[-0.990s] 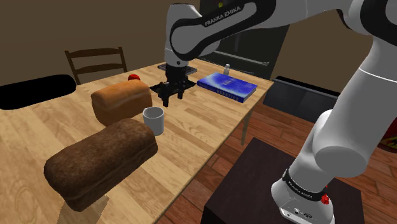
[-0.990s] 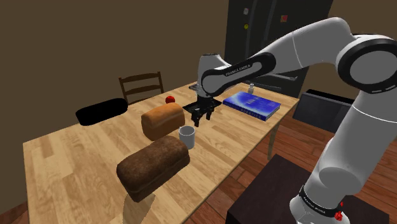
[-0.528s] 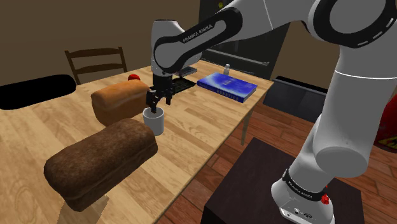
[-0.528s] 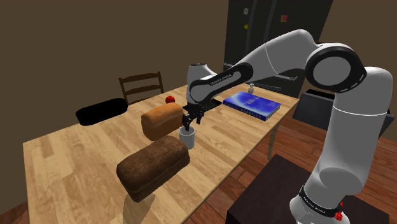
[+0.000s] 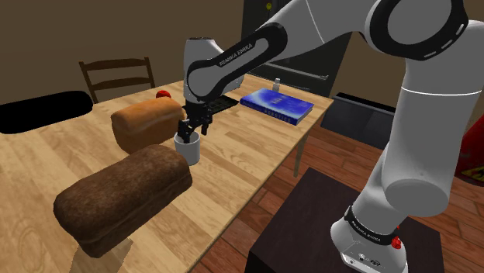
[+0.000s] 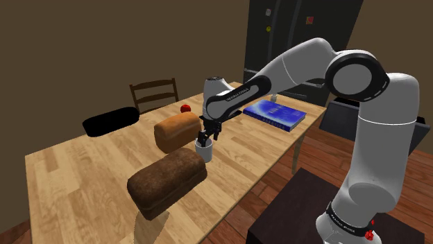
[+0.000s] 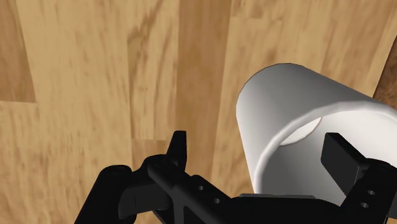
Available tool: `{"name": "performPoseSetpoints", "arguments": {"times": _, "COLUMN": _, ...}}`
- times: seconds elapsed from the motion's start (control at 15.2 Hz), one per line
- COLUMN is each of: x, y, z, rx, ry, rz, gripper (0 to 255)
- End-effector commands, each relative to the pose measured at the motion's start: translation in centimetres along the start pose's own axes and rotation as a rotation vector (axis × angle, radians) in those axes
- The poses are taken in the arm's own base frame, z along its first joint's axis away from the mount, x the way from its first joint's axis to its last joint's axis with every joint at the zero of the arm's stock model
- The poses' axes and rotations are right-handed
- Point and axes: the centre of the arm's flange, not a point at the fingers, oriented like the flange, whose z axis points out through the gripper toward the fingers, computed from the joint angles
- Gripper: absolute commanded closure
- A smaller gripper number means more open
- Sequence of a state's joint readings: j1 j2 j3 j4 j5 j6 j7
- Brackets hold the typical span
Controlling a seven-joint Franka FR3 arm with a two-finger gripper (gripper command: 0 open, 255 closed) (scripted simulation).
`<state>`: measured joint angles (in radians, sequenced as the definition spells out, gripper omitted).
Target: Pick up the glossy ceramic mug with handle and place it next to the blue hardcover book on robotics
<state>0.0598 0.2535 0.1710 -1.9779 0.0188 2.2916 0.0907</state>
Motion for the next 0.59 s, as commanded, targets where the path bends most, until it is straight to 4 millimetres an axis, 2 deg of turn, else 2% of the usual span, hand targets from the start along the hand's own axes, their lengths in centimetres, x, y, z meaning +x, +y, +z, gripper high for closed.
{"name": "performPoseSetpoints", "arguments": {"times": 0.0, "x": 0.01, "y": -0.02, "z": 0.10, "rx": 0.000, "ry": 0.000, "rz": 0.000, "gripper": 0}}
{"name": "performPoseSetpoints", "arguments": {"times": 0.26, "x": 0.01, "y": -0.02, "z": 0.09, "rx": 0.000, "ry": 0.000, "rz": 0.000, "gripper": 0}}
{"name": "performPoseSetpoints", "arguments": {"times": 0.33, "x": 0.01, "y": -0.02, "z": 0.09, "rx": 0.000, "ry": 0.000, "rz": 0.000, "gripper": 255}}
{"name": "performPoseSetpoints", "arguments": {"times": 0.53, "x": 0.01, "y": -0.02, "z": 0.09, "rx": 0.000, "ry": 0.000, "rz": 0.000, "gripper": 255}}
